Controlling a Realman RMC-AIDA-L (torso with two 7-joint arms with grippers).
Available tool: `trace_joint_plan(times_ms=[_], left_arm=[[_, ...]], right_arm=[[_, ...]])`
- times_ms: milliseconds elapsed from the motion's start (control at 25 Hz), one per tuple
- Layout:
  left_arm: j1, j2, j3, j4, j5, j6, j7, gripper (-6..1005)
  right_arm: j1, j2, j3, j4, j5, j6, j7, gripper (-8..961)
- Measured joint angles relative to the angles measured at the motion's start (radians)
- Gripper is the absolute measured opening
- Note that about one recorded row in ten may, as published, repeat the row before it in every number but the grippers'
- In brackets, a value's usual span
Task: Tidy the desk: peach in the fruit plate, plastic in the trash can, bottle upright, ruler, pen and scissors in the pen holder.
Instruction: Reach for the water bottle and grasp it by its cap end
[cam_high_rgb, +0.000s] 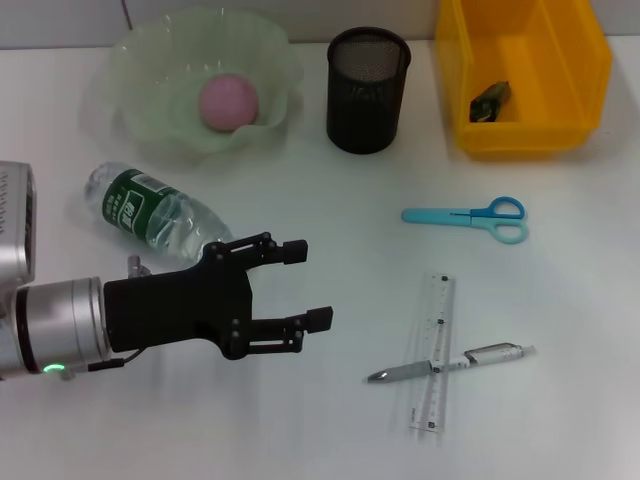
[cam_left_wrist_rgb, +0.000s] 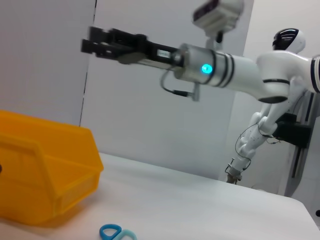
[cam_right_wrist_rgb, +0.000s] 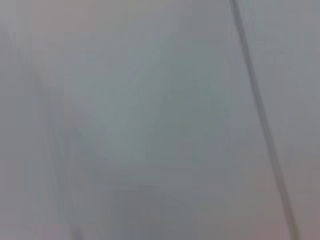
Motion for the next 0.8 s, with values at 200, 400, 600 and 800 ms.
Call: trace_joint_plan(times_ms=[200,400,600,800], left_arm=[[-0.017,0.002,0.0,0.001,0.0,0.002,0.0,757],[-0.04,0.016,0.0,0.004,0.0,-0.004,-0.014,754],[-0.06,0.026,-0.001,0.008,0.026,-0.025,-0.039,752],[-0.073,0.026,0.005,0.038,0.072,-0.051,-0.089,750]], right_arm=[[-0.036,-0.055,0.011,0.119,-0.003,-0.281,-0.028,818],[-0.04,-0.115,0.009,0.302,-0.097,-0.495,-0.163,825],[-0.044,-0.108,0.007,0.336,-0.274,-0.579,-0.308,824],[-0.026,-0.075,0.006,0.331,-0.472,-0.556,-0.36,825]])
